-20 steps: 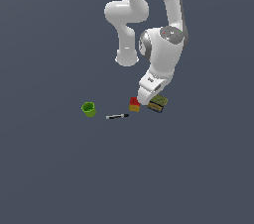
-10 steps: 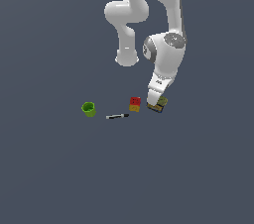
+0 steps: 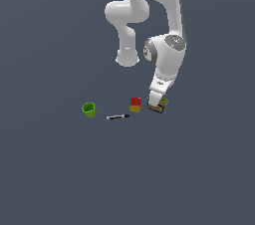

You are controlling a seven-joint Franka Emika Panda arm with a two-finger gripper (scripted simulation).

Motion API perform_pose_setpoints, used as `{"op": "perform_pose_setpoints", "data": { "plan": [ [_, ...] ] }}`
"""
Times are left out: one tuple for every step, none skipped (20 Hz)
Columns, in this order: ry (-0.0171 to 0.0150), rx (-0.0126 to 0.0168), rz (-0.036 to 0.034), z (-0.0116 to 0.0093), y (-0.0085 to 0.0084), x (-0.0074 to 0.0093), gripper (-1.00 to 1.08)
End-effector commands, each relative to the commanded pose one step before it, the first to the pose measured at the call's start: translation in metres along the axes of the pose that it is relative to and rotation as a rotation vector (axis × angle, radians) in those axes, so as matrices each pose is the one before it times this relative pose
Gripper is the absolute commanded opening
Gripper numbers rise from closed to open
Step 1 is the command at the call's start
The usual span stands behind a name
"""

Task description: Pick up a designated object from a clutter of objects.

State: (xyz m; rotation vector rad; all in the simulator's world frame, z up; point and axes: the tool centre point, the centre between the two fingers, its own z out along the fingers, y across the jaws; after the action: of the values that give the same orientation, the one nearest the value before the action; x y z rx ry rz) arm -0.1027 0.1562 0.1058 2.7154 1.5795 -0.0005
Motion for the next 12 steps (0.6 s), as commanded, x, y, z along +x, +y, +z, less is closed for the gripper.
{"op": "perform_pose_setpoints", "data": {
  "plan": [
    [-0.00027,0.00058,-0.00057,0.00614,-0.00040,-0.00033,1.00],
    [0.00026,0.00015,-0.00079,0.00356,-0.00029,0.00003,1.00],
    [0.00020,0.00011,-0.00065,0.00408,-0.00023,-0.00002,1.00],
    [0.00019,0.00008,-0.00066,0.00458,-0.00021,-0.00003,1.00],
    [0.00017,0.00005,-0.00067,0.00490,-0.00019,-0.00002,1.00],
    [0.00009,0.00000,-0.00048,0.00448,-0.00010,-0.00004,1.00],
    [0.00006,-0.00003,-0.00048,0.00392,-0.00008,-0.00001,1.00],
    [0.00003,-0.00006,-0.00048,0.00337,-0.00007,0.00002,1.00],
    [-0.00001,-0.00010,-0.00048,0.00283,-0.00007,0.00004,1.00],
    [0.00000,0.00000,0.00000,0.00232,0.00010,-0.00009,1.00],
    [-0.00007,-0.00015,-0.00046,0.00177,-0.00009,0.00008,1.00],
    [0.00000,0.00000,0.00000,0.00128,0.00006,-0.00005,1.00]
  ]
}}
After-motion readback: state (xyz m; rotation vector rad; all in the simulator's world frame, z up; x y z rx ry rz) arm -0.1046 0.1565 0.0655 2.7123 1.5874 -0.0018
